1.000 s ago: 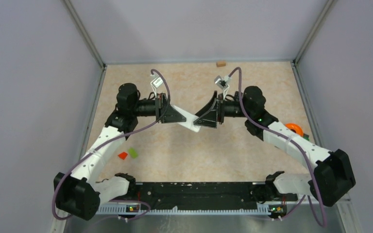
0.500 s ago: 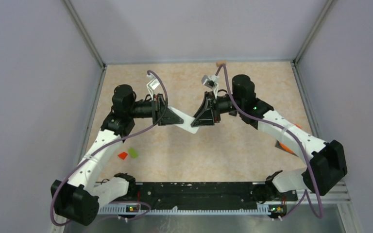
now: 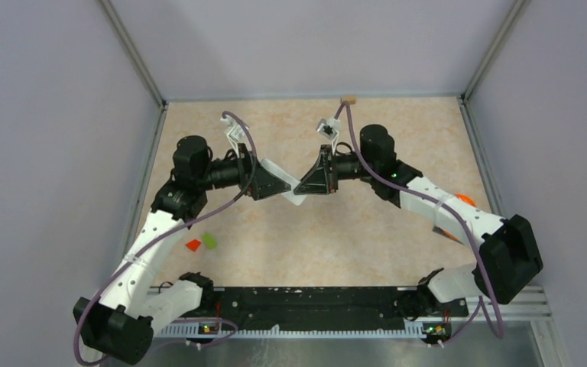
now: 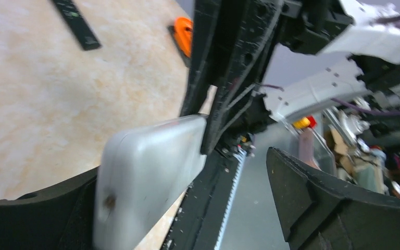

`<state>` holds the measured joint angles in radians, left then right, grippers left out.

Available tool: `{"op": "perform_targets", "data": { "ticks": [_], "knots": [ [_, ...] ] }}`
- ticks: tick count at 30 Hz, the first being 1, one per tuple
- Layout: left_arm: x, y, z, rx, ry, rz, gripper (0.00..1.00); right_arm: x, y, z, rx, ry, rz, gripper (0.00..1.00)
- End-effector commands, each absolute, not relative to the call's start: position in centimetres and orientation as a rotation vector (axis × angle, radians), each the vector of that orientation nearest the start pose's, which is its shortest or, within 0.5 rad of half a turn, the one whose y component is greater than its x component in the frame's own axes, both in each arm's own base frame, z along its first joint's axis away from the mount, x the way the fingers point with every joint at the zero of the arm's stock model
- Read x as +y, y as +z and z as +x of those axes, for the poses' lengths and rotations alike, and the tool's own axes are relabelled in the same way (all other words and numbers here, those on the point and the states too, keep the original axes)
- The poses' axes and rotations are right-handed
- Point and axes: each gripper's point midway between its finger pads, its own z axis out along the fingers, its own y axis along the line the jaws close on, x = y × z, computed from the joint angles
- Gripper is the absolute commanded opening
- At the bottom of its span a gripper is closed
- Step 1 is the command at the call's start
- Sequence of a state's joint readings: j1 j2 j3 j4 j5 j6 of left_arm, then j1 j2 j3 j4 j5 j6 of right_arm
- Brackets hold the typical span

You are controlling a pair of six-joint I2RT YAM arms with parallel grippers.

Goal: Load the batteries into the remote control
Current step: Load the battery cover into the remote control, then turn over the remote control at the center of the board.

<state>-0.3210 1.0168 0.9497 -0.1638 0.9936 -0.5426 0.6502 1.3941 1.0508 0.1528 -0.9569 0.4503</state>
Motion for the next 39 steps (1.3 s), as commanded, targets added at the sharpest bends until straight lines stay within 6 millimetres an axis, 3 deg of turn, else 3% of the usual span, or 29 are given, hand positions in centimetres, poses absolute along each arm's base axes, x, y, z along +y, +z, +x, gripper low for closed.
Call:
{"op": "perform_targets", "data": {
  "ticks": [1, 4, 7, 11, 20, 26, 32, 35, 39],
  "knots": [
    [-20.9, 32.5, 24.3, 1.832, -1.136, 0.369, 0.99, 33.1, 29.7, 23.0, 1.717, 1.400, -0.779, 0.00],
    [-17.5, 31.7, 27.1, 1.856, -0.888, 0.147, 0.99, 30.5, 26.8, 26.0, 1.876, 1.171, -0.607, 0.00],
    [-15.0, 31.3, 28.2, 1.852, -0.745, 0.008, 0.99, 27.0, 22.5, 29.3, 2.052, 0.834, -0.438, 0.00],
    [-15.2, 31.0, 27.8, 1.873, -0.755, 0.026, 0.99, 22.5, 17.7, 32.7, 2.203, 0.436, -0.276, 0.00],
    [-15.5, 29.8, 27.4, 1.913, -0.765, 0.049, 0.99, 18.7, 13.2, 36.1, 2.278, 0.007, -0.151, 0.00],
    [-15.7, 29.5, 27.5, 1.922, -0.773, 0.059, 0.99, 17.9, 9.0, 36.4, 2.335, -0.170, -0.134, 0.00],
    [-15.7, 29.3, 27.5, 1.928, -0.771, 0.058, 0.99, 18.6, 6.6, 36.7, 2.358, -0.300, -0.184, 0.00],
    [-15.7, 29.4, 27.3, 1.938, -0.773, 0.066, 0.99, 19.4, 5.4, 36.2, 2.374, -0.326, -0.242, 0.29],
    [-15.3, 29.2, 27.2, 1.954, -0.749, 0.053, 0.99, 20.5, 5.1, 35.6, 2.385, -0.252, -0.268, 0.41]
  ]
}}
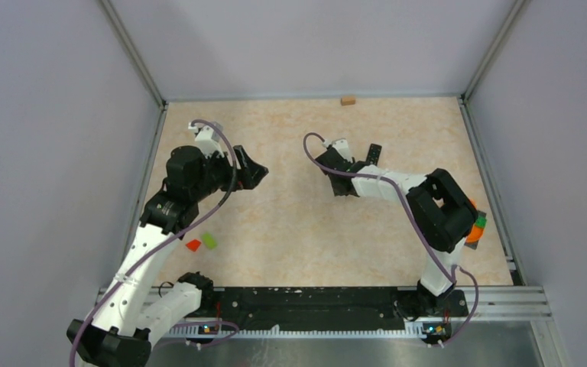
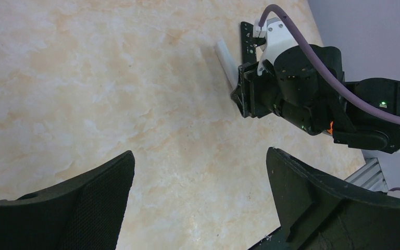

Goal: Load the batteries into the remote control
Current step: Turn over the remote control at the center of the board, then reset both arms

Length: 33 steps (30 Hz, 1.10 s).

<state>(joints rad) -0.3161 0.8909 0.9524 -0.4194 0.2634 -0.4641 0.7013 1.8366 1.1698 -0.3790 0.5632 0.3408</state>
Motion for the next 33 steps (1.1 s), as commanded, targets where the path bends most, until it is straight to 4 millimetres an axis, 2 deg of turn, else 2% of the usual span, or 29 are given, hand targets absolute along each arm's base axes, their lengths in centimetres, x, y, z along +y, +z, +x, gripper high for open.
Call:
{"op": "perform_targets", "data": {
  "ticks": [1, 6, 12, 14, 16, 18, 19, 20, 21, 26, 33],
  "knots": [
    [-15.3, 29.3, 27.2, 1.953, -0.748, 0.052, 0.99, 20.7, 5.3, 35.6, 2.383, -0.236, -0.270, 0.41],
    [-14.9, 29.4, 27.3, 1.947, -0.727, 0.028, 0.99, 22.1, 6.8, 35.6, 2.371, -0.133, -0.294, 0.47],
    [-14.4, 29.8, 27.3, 1.943, -0.702, 0.013, 0.99, 25.0, 9.2, 34.3, 2.373, 0.115, -0.382, 0.62],
    [-14.1, 30.1, 27.2, 1.939, -0.691, -0.013, 0.99, 25.1, 10.3, 33.7, 2.355, 0.180, -0.366, 0.65],
    [-13.6, 30.8, 27.0, 1.917, -0.677, -0.025, 0.99, 24.1, 12.0, 33.2, 2.323, 0.210, -0.304, 0.66],
    [-12.8, 31.1, 27.0, 1.898, -0.632, -0.052, 0.99, 22.4, 13.8, 32.8, 2.278, 0.218, -0.221, 0.70],
    [-12.2, 31.1, 27.0, 1.891, -0.603, -0.073, 0.99, 21.1, 14.5, 32.6, 2.256, 0.199, -0.173, 0.78],
    [-11.6, 31.2, 27.0, 1.885, -0.575, -0.092, 0.99, 19.7, 16.2, 32.3, 2.210, 0.189, -0.118, 0.86],
    [-11.1, 31.3, 27.0, 1.877, -0.551, -0.111, 0.99, 18.1, 17.0, 31.9, 2.184, 0.157, -0.065, 0.91],
    [-9.6, 32.0, 26.5, 1.834, -0.484, -0.146, 0.99, 10.2, 22.0, 28.8, 2.032, -0.014, 0.170, 0.94],
    [-7.8, 34.3, 25.2, 1.739, -0.435, -0.175, 0.99, 1.6, 29.5, 22.8, 1.785, -0.083, 0.407, 0.95]
  ]
}}
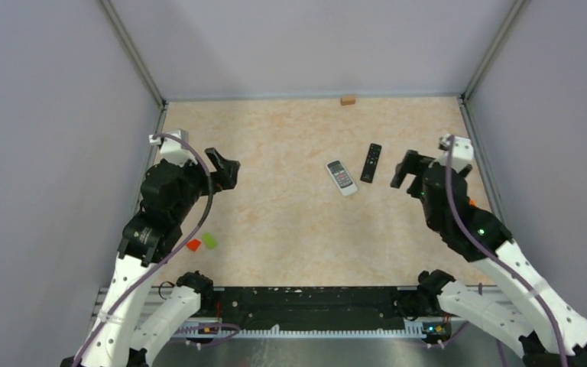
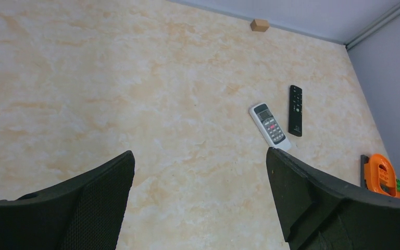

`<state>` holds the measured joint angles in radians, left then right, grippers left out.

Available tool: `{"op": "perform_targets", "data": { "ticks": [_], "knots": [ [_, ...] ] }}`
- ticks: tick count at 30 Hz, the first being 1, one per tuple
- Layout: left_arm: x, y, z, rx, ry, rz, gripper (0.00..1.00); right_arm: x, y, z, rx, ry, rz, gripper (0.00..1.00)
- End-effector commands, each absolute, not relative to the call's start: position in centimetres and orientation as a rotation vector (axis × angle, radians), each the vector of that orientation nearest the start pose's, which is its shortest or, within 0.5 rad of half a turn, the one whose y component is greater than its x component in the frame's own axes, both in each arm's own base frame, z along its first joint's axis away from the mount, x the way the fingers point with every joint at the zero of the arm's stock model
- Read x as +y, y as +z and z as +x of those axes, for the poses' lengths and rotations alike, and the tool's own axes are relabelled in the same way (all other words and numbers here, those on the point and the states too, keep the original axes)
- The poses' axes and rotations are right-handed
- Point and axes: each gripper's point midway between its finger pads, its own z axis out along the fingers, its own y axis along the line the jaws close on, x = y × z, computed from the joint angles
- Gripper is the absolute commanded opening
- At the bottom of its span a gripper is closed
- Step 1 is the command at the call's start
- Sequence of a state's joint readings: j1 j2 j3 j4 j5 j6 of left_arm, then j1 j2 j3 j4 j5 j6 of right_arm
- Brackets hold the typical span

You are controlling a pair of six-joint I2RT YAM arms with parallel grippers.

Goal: Load the batteries into the remote control
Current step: Reset both arms

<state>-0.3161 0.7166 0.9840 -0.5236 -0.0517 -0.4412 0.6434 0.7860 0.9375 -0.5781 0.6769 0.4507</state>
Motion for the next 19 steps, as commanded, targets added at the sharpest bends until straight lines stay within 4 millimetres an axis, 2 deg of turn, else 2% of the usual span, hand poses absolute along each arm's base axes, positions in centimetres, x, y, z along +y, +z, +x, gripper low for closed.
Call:
{"op": "perform_targets", "data": {
  "ticks": [1, 5, 8, 12, 19],
  "knots": [
    [-7.5, 34.5, 25.0, 1.729, -0.425, -0.177, 0.99, 0.3, 30.4, 21.8, 1.748, -0.096, 0.439, 0.95],
    [-6.2, 35.6, 23.9, 1.678, -0.369, -0.177, 0.99, -4.7, 34.6, 17.6, 1.576, -0.111, 0.561, 0.95],
    [-5.3, 36.3, 23.2, 1.652, -0.334, -0.178, 0.99, -6.5, 36.5, 15.7, 1.503, -0.083, 0.591, 0.96],
    [-5.2, 37.1, 22.8, 1.634, -0.338, -0.171, 0.99, -7.3, 37.0, 14.7, 1.486, -0.070, 0.611, 0.96],
    [-5.5, 37.8, 22.3, 1.617, -0.379, -0.175, 0.99, -6.4, 36.2, 15.4, 1.507, -0.041, 0.602, 0.96]
  ]
}}
